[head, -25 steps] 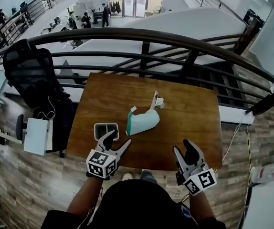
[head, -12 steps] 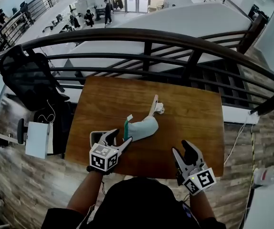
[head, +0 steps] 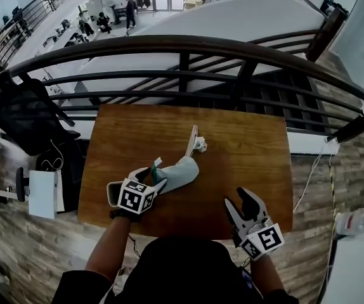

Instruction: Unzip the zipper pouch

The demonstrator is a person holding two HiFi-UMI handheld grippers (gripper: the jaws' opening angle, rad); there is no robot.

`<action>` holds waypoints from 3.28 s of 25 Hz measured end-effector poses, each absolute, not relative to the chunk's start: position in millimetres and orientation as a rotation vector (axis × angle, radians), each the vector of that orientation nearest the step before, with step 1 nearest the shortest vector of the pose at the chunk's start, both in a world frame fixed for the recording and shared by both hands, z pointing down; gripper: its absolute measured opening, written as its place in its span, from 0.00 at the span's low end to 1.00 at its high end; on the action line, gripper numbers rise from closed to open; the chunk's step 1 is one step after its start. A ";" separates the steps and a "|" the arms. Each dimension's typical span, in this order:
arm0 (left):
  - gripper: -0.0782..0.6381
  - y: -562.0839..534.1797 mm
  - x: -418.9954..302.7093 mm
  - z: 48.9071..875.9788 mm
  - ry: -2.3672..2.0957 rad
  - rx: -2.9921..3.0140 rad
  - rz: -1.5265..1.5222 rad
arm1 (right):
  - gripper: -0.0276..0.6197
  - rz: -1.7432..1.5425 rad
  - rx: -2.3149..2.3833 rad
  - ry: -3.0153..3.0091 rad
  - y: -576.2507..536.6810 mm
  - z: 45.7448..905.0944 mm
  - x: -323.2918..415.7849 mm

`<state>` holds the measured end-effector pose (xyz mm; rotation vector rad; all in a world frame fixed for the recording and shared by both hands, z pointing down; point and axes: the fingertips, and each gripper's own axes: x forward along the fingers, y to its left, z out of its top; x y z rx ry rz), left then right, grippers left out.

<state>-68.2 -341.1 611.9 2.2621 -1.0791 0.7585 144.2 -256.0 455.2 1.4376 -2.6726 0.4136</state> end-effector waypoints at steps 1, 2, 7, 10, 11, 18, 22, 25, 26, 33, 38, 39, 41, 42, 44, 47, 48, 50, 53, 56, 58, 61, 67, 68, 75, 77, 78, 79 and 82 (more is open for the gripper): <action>0.52 -344.0 -67.7 614.7 -1.075 2.256 0.767 | 0.33 0.415 1.447 -2.665 -256.3 456.4 146.7; 0.52 -345.5 -67.6 617.3 -1.070 2.249 0.774 | 0.33 0.419 1.457 -2.657 -256.3 457.7 149.1; 0.52 -342.1 -61.9 628.4 -1.037 2.220 0.828 | 0.33 0.457 1.497 -2.630 -256.1 464.1 158.8; 0.43 -338.9 -63.3 631.0 -1.045 2.195 0.826 | 0.33 0.465 1.492 -2.632 -257.1 466.6 154.4; 0.37 -337.8 -63.5 630.4 -1.051 2.192 0.825 | 0.33 0.464 1.484 -2.635 -257.2 467.5 152.4; 0.19 -323.8 -46.4 618.4 -0.976 2.201 0.767 | 0.33 0.446 1.435 -2.642 -256.1 466.6 143.9; 0.18 -317.7 -31.5 596.2 -0.879 2.158 0.568 | 0.32 0.421 1.430 -2.637 -255.1 465.7 142.3; 0.18 -318.4 -24.1 577.1 -0.829 2.121 0.397 | 0.32 0.415 1.428 -2.629 -253.3 466.2 141.6; 0.18 -318.8 -22.4 571.1 -0.812 2.106 0.345 | 0.32 0.410 1.423 -2.627 -252.1 467.0 141.0; 0.18 -321.9 -5.1 518.0 -0.682 1.944 -0.052 | 0.32 0.359 1.356 -2.606 -246.1 471.9 133.3; 0.18 -325.6 -2.3 479.1 -0.647 1.885 -0.253 | 0.32 0.260 1.214 -2.589 -243.0 487.8 113.7; 0.18 -326.8 -2.3 470.5 -0.645 1.878 -0.285 | 0.32 0.224 1.175 -2.579 -242.3 491.3 110.0; 0.18 -328.6 1.1 449.1 -0.611 1.839 -0.380 | 0.32 0.125 1.104 -2.552 -242.9 495.9 104.3; 0.18 -329.3 4.1 437.0 -0.580 1.809 -0.441 | 0.33 0.068 1.071 -2.538 -244.4 497.1 101.3; 0.18 -332.0 6.1 418.3 -0.549 1.780 -0.516 | 0.35 -0.048 1.014 -2.523 -249.3 497.0 92.1; 0.18 -337.5 1.0 403.4 -0.570 1.789 -0.551 | 0.37 -0.155 0.988 -2.547 -260.7 491.1 76.2; 0.18 -339.5 -0.9 400.2 -0.581 1.796 -0.557 | 0.38 -0.158 0.987 -2.562 -264.8 489.8 71.8; 0.18 -341.7 -3.4 394.1 -0.588 1.806 -0.570 | 0.38 -0.180 0.964 -2.578 -272.7 486.1 62.7; 0.18 -339.3 -7.8 389.3 -0.581 1.804 -0.586 | 0.38 -0.218 0.930 -2.600 -280.5 481.5 47.3; 0.18 -335.4 -15.3 391.8 -0.575 1.790 -0.592 | 0.38 -0.240 0.901 -2.632 -283.6 476.5 32.2; 0.18 -333.6 -20.0 396.7 -0.587 1.785 -0.583 | 0.35 -0.270 0.882 -2.643 -282.2 471.2 26.6; 0.18 -332.9 -27.0 407.4 -0.598 1.759 -0.574 | 0.28 -0.283 0.862 -2.642 -277.3 469.9 25.5; 0.18 -328.9 -25.5 426.3 -0.602 1.752 -0.522 | 0.16 -0.280 0.863 -2.628 -267.1 469.0 37.4; 0.18 -328.1 -23.7 428.9 -0.597 1.749 -0.513 | 0.15 -0.276 0.869 -2.630 -266.2 467.7 40.9; 0.23 -323.8 -24.1 449.5 -0.659 1.832 -0.362 | 0.09 -0.142 0.935 -2.712 -264.7 454.9 53.1; 0.25 -320.4 -32.0 464.6 -0.732 1.862 -0.247 | 0.09 -0.091 0.967 -2.722 -265.3 454.0 56.8; 0.26 -318.4 -31.4 465.8 -0.726 1.871 -0.236 | 0.09 -0.071 0.981 -2.724 -265.8 453.7 58.8; 0.27 -316.4 -28.5 463.2 -0.699 1.888 -0.249 | 0.09 -0.056 0.992 -2.722 -266.1 453.7 60.6; 0.30 -308.4 -23.2 456.6 -0.629 1.947 -0.284 | 0.09 -0.029 1.009 -2.706 -265.4 454.8 62.8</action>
